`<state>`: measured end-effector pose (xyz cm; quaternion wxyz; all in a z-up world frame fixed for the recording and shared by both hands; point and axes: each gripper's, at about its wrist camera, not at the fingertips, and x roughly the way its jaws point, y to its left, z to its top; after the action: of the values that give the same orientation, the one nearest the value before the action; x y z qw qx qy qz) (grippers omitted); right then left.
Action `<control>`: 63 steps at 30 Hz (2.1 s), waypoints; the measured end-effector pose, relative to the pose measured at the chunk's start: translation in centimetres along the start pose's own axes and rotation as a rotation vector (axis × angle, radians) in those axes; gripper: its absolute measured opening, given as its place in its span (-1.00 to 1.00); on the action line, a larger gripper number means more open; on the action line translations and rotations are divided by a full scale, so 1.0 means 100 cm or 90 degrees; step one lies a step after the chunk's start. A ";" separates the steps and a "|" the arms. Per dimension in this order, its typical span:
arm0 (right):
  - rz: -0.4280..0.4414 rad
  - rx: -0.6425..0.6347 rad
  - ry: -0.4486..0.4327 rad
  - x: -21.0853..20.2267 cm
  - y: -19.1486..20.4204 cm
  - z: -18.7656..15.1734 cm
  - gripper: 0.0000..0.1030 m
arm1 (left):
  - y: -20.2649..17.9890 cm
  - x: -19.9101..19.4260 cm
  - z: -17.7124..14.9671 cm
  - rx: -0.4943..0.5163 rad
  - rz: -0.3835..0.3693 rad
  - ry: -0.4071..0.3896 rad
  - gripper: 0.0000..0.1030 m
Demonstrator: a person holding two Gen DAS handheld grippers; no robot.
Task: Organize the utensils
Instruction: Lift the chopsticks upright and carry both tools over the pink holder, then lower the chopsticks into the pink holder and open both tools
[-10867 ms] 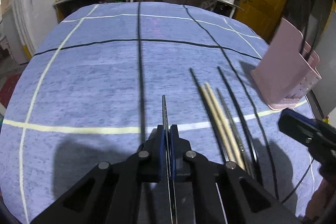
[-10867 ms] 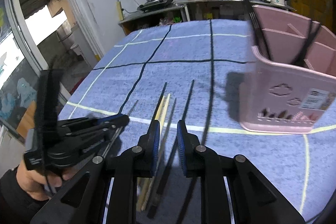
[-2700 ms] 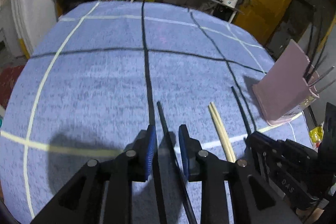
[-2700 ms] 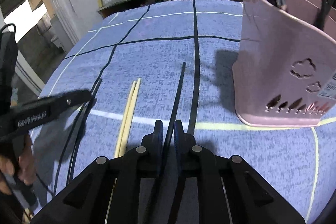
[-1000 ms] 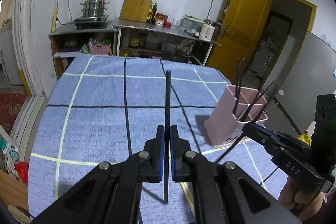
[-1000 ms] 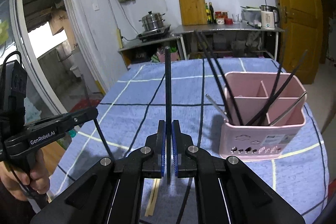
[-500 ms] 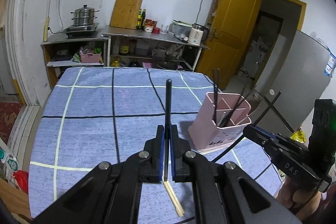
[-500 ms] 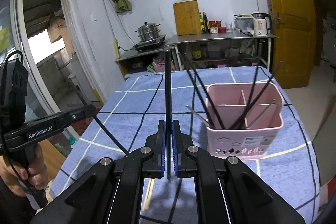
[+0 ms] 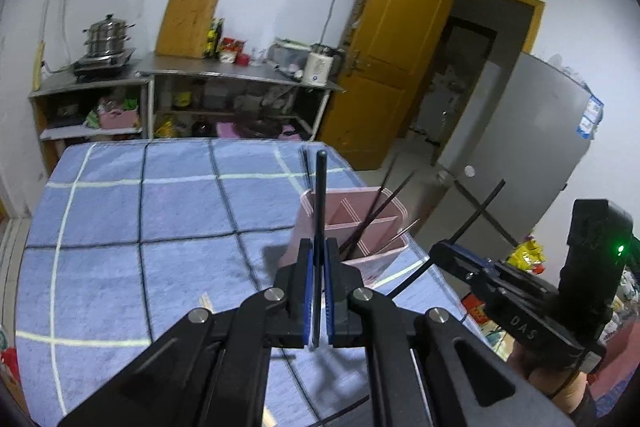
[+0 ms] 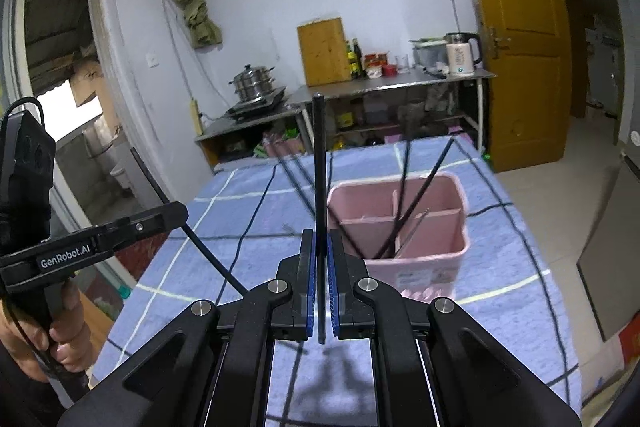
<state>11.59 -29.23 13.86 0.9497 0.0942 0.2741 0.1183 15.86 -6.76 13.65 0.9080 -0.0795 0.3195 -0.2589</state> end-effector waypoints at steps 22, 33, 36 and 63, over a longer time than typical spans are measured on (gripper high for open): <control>-0.034 0.000 -0.068 0.019 -0.030 0.053 -0.89 | -0.022 0.047 0.065 0.033 -0.014 -0.041 -0.90; -0.044 0.007 -0.014 0.060 -0.047 0.025 -0.89 | -0.011 0.091 0.041 0.029 -0.013 0.018 -0.89; -0.048 0.010 0.012 0.071 -0.052 0.018 -0.89 | -0.012 0.099 0.034 0.037 -0.009 0.035 -0.88; -0.097 0.007 -0.059 -0.001 -0.042 0.012 -0.63 | 0.011 0.011 0.021 0.039 0.029 -0.062 -0.49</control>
<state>12.84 -33.38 13.91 0.9670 0.0840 0.2371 0.0400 18.41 -6.45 14.36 0.9300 -0.0571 0.2690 -0.2437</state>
